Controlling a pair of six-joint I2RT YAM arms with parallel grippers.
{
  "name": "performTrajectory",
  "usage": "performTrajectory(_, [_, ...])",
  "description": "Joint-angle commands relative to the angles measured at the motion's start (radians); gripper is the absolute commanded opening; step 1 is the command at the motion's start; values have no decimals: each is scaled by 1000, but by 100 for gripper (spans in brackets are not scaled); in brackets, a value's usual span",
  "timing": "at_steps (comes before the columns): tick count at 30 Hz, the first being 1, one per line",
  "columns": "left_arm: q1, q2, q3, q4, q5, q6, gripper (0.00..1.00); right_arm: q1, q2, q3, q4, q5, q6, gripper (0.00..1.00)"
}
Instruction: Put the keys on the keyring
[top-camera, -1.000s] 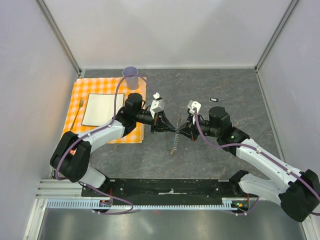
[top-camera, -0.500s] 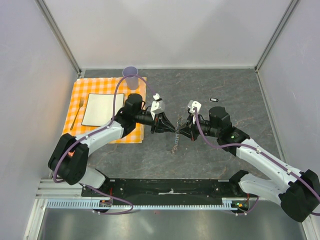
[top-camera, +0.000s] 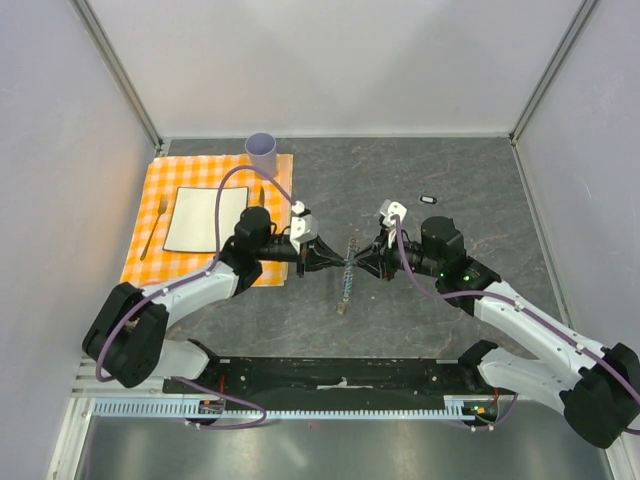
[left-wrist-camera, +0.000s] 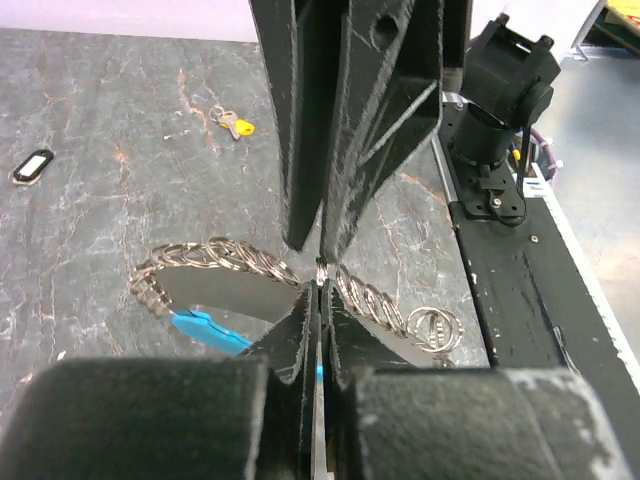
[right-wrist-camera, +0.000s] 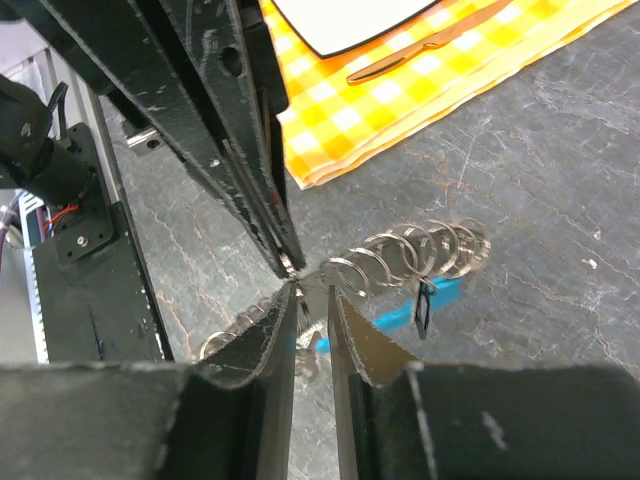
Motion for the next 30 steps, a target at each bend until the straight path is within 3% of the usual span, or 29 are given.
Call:
performTrajectory(1, [-1,-70,-101,362,-120,-129,2,-2,-42,-59,109,62,63,27])
performTrajectory(7, [-1,-3,-161,696,-149,-300,2,0,-13,-148,299,-60,218,26])
performTrajectory(11, [-1,78,-150,874,-140,-416,2,6,17,-144,336,-90,223,25])
performTrajectory(15, [-1,89,-141,872,-148,-399,2,10,3,-93,229,-65,154,26])
performTrajectory(22, [-1,48,-138,804,-168,-335,2,7,-141,-46,72,140,59,29])
performTrajectory(30, [-1,43,-132,836,-155,-367,2,6,-126,26,89,87,16,27])
